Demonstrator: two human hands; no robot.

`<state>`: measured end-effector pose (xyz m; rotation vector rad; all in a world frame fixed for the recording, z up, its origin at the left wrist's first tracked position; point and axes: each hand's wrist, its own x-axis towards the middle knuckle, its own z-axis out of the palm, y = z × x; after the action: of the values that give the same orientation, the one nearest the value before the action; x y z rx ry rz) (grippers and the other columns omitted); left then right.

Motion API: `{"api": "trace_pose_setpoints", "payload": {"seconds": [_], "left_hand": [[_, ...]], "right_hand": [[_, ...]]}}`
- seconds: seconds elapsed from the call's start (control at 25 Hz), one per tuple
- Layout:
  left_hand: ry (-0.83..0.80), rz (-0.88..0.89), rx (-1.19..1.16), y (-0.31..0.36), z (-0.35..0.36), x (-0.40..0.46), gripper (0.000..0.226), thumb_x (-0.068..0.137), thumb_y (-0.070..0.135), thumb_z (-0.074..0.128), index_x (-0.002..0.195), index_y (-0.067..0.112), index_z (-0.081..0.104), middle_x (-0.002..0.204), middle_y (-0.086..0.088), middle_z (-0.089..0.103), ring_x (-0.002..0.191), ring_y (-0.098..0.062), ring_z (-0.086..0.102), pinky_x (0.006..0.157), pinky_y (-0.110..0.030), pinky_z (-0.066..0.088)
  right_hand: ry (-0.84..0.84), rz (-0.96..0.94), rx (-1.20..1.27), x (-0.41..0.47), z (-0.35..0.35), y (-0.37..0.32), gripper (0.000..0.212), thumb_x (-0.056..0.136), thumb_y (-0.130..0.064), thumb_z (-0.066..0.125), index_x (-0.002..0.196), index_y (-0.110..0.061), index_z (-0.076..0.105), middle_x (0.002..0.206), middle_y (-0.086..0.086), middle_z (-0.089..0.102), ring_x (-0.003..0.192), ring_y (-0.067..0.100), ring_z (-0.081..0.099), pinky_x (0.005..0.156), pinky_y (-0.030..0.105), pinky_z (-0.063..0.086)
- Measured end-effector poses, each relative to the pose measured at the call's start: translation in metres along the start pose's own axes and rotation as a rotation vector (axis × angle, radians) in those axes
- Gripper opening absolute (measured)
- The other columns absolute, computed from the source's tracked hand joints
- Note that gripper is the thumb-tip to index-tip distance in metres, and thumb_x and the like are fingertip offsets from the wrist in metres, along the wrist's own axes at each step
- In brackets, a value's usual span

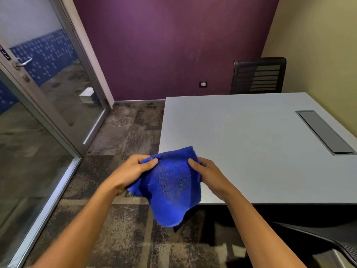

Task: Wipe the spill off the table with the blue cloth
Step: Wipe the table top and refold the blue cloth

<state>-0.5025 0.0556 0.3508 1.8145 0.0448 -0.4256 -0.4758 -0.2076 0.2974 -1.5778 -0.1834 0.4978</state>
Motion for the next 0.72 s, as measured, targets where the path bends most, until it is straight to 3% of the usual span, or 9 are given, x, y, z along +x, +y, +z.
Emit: {"api": "trace_pose_setpoints", "payload": {"seconds": [0.08,0.16,0.28,0.32,0.4,0.48,0.56,0.64,0.72], "left_hand": [[-0.001,0.01,0.081,-0.014,-0.02,0.0,0.018,0.095,0.035,0.064,0.099,0.023,0.077,0.099,-0.005,0.078,0.089,-0.022,0.075,0.081,-0.037,0.057],[0.057,0.012,0.156,-0.027,-0.032,0.005,0.011,0.091,0.029,0.071,0.1,0.024,0.075,0.1,0.0,0.077,0.092,-0.018,0.073,0.09,-0.044,0.056],[0.342,0.065,0.457,-0.043,-0.027,0.008,0.039,0.085,0.028,0.077,0.12,0.022,0.062,0.122,0.008,0.054,0.111,-0.012,0.053,0.105,-0.037,0.045],[0.452,0.137,0.51,-0.043,-0.019,0.006,0.04,0.084,0.03,0.077,0.119,0.024,0.059,0.121,0.008,0.047,0.112,-0.01,0.046,0.102,-0.033,0.043],[0.55,0.301,0.427,-0.042,0.002,-0.003,0.025,0.084,0.03,0.077,0.101,0.028,0.06,0.111,0.009,0.05,0.101,-0.004,0.05,0.089,-0.023,0.042],[0.468,0.32,0.247,-0.043,0.031,-0.011,0.023,0.079,0.032,0.08,0.088,0.029,0.059,0.098,0.009,0.056,0.084,-0.001,0.057,0.074,-0.017,0.043],[0.316,0.247,0.116,-0.045,0.06,-0.018,0.037,0.072,0.038,0.084,0.098,0.029,0.058,0.102,0.01,0.059,0.084,0.002,0.059,0.072,-0.015,0.044],[0.224,0.207,0.122,-0.047,0.079,-0.02,0.059,0.07,0.043,0.082,0.118,0.031,0.051,0.114,0.015,0.056,0.097,0.006,0.058,0.075,-0.013,0.045],[0.238,0.199,0.105,-0.046,0.084,-0.018,0.063,0.071,0.044,0.081,0.122,0.033,0.046,0.116,0.015,0.055,0.1,0.004,0.059,0.076,-0.014,0.048]], "right_hand": [[0.009,0.039,0.096,-0.001,0.018,0.0,0.045,0.095,-0.055,0.059,0.117,-0.017,0.072,0.119,0.01,0.074,0.115,0.029,0.069,0.107,0.053,0.049],[0.028,0.064,0.181,-0.003,0.034,-0.002,0.035,0.097,-0.051,0.059,0.115,-0.026,0.075,0.12,0.006,0.075,0.114,0.024,0.07,0.099,0.042,0.055],[0.09,0.068,0.277,-0.005,0.057,-0.008,0.03,0.099,-0.048,0.058,0.116,-0.029,0.075,0.121,0.004,0.075,0.113,0.02,0.071,0.087,0.031,0.058],[0.113,0.068,0.307,-0.005,0.062,-0.011,0.033,0.1,-0.046,0.058,0.12,-0.026,0.072,0.123,0.004,0.074,0.115,0.021,0.07,0.089,0.033,0.058],[0.162,0.075,0.355,-0.007,0.068,-0.015,0.038,0.103,-0.041,0.056,0.13,-0.017,0.064,0.125,0.007,0.073,0.118,0.025,0.069,0.096,0.041,0.056],[0.213,0.078,0.395,-0.008,0.07,-0.017,0.04,0.106,-0.036,0.052,0.134,-0.008,0.06,0.125,0.013,0.072,0.118,0.031,0.068,0.1,0.048,0.055],[0.257,0.103,0.419,-0.011,0.075,-0.019,0.044,0.106,-0.039,0.047,0.132,-0.006,0.061,0.125,0.015,0.072,0.116,0.035,0.069,0.099,0.052,0.054],[0.262,0.139,0.424,-0.015,0.084,-0.022,0.056,0.103,-0.053,0.042,0.127,-0.007,0.064,0.123,0.016,0.072,0.111,0.033,0.071,0.089,0.046,0.06],[0.199,0.147,0.444,-0.02,0.089,-0.022,0.07,0.097,-0.065,0.038,0.127,-0.007,0.063,0.126,0.021,0.07,0.109,0.029,0.071,0.083,0.036,0.059]]}}
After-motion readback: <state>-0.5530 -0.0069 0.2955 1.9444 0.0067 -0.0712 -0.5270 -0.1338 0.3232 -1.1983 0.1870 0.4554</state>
